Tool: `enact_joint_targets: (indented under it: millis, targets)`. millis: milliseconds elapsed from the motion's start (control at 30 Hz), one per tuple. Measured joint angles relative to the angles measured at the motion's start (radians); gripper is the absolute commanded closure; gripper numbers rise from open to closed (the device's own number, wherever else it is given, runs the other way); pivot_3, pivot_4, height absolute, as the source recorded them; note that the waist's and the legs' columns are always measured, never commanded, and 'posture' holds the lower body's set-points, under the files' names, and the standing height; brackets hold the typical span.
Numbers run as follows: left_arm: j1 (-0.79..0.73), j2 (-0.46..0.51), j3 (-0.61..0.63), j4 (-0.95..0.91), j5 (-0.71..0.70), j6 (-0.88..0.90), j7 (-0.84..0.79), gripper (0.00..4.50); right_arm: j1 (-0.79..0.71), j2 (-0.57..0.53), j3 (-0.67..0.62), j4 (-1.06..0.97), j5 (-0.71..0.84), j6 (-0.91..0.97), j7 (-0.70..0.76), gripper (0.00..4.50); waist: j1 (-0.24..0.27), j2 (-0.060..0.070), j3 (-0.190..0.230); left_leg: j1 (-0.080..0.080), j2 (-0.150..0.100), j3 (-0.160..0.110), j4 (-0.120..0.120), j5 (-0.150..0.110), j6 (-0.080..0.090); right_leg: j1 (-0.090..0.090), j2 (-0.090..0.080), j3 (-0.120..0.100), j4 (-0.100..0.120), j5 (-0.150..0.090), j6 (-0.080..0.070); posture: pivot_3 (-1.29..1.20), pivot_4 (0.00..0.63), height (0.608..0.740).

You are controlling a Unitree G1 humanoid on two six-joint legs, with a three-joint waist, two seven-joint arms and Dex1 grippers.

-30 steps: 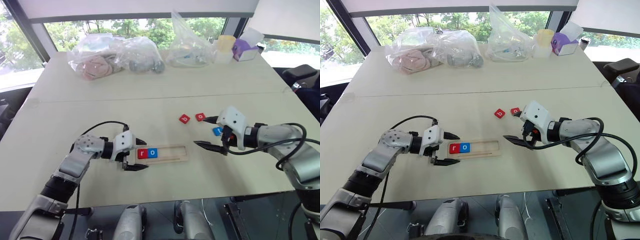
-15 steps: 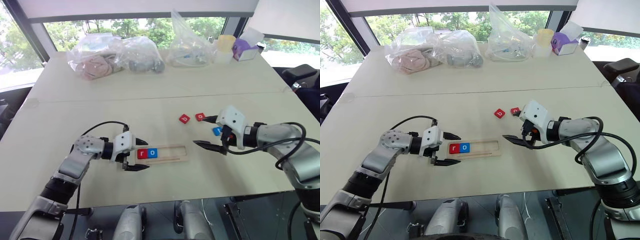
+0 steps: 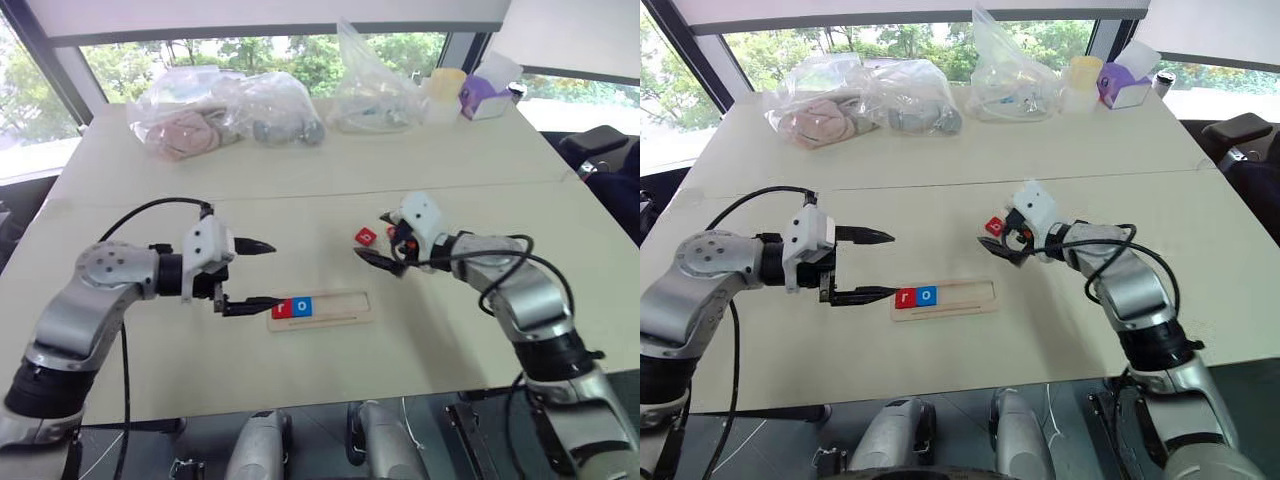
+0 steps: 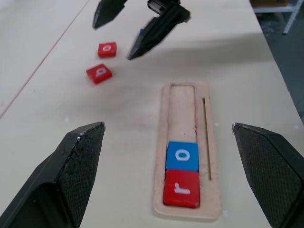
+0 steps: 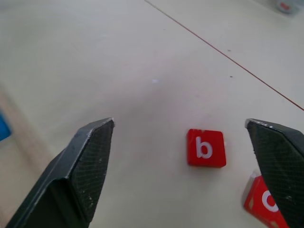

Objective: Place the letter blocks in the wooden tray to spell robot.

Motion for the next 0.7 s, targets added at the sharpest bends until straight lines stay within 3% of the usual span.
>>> enact_joint_targets:
  millis: [300,700]
  targets:
    - [0.067,0.031,0.110,-0.154,-0.103,0.120,0.100,0.02,-0.070,0.106,0.025,0.198,-0.060,0.009,-0.062,0.00,0.002,0.000,0.000,0.000,-0.001,0.000,0.000,0.000,0.000,0.000,0.000,0.000,0.000,0.000,0.000,0.00,0.150,0.740]
    - [0.101,0.044,0.116,-0.184,-0.114,0.134,0.142,0.02,-0.126,0.155,0.005,0.374,-0.091,-0.015,-0.084,0.00,-0.017,0.000,0.000,0.001,-0.001,0.000,0.000,0.000,0.000,0.001,0.000,0.000,0.001,0.000,0.000,0.00,0.150,0.740]
